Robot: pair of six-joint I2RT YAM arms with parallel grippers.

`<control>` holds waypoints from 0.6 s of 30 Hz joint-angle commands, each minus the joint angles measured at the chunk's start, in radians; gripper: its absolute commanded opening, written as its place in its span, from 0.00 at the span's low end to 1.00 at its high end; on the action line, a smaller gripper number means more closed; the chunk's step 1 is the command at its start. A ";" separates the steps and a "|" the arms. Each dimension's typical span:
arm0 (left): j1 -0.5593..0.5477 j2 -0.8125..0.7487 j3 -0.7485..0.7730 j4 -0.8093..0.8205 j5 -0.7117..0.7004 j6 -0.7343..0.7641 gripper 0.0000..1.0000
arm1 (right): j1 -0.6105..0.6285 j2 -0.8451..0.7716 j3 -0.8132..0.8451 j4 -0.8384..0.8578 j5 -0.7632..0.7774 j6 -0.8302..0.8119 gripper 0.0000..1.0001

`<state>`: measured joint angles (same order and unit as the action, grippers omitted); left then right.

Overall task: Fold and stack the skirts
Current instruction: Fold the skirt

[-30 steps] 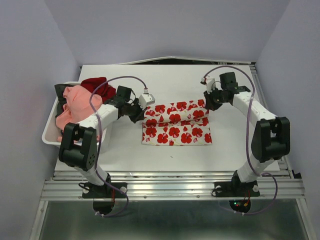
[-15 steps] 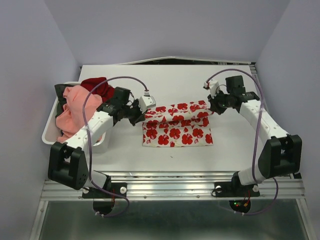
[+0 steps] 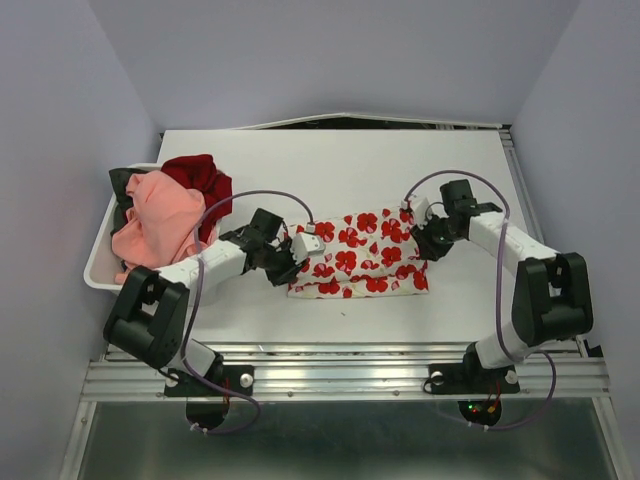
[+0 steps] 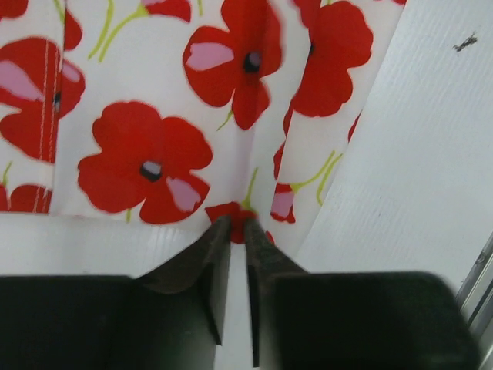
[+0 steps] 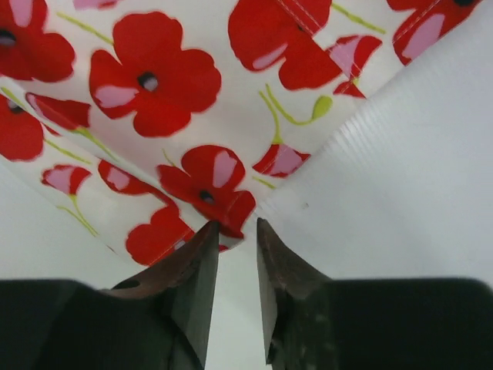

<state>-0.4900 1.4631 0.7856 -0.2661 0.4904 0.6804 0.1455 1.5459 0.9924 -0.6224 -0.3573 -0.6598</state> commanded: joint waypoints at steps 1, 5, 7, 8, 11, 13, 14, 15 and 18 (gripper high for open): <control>0.005 -0.079 0.012 -0.042 -0.050 0.014 0.35 | -0.006 -0.064 0.058 -0.062 -0.022 -0.043 0.34; 0.004 -0.171 0.069 -0.134 -0.006 0.022 0.50 | -0.006 -0.162 0.080 -0.094 -0.008 -0.032 0.50; -0.001 -0.216 0.083 -0.163 -0.001 0.019 0.56 | -0.006 -0.191 0.120 -0.128 -0.014 -0.009 0.57; -0.001 -0.222 0.089 -0.162 -0.010 0.012 0.56 | -0.006 -0.193 0.136 -0.140 -0.020 0.000 0.57; -0.001 -0.202 0.112 -0.153 -0.026 -0.005 0.52 | -0.006 -0.161 0.184 -0.155 -0.066 0.069 0.56; -0.002 -0.159 0.119 -0.131 -0.030 -0.024 0.50 | -0.006 -0.097 0.210 -0.149 -0.104 0.136 0.54; -0.002 -0.144 0.125 -0.095 -0.042 -0.057 0.48 | -0.006 -0.069 0.219 -0.139 -0.111 0.158 0.51; -0.005 -0.112 0.132 -0.076 -0.049 -0.073 0.47 | -0.006 -0.040 0.230 -0.140 -0.120 0.176 0.49; -0.019 -0.049 0.158 -0.064 -0.039 -0.082 0.46 | -0.006 0.061 0.259 -0.181 -0.166 0.166 0.46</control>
<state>-0.4938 1.3556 0.8948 -0.3569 0.4492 0.6376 0.1390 1.5280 1.2213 -0.7528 -0.4496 -0.5388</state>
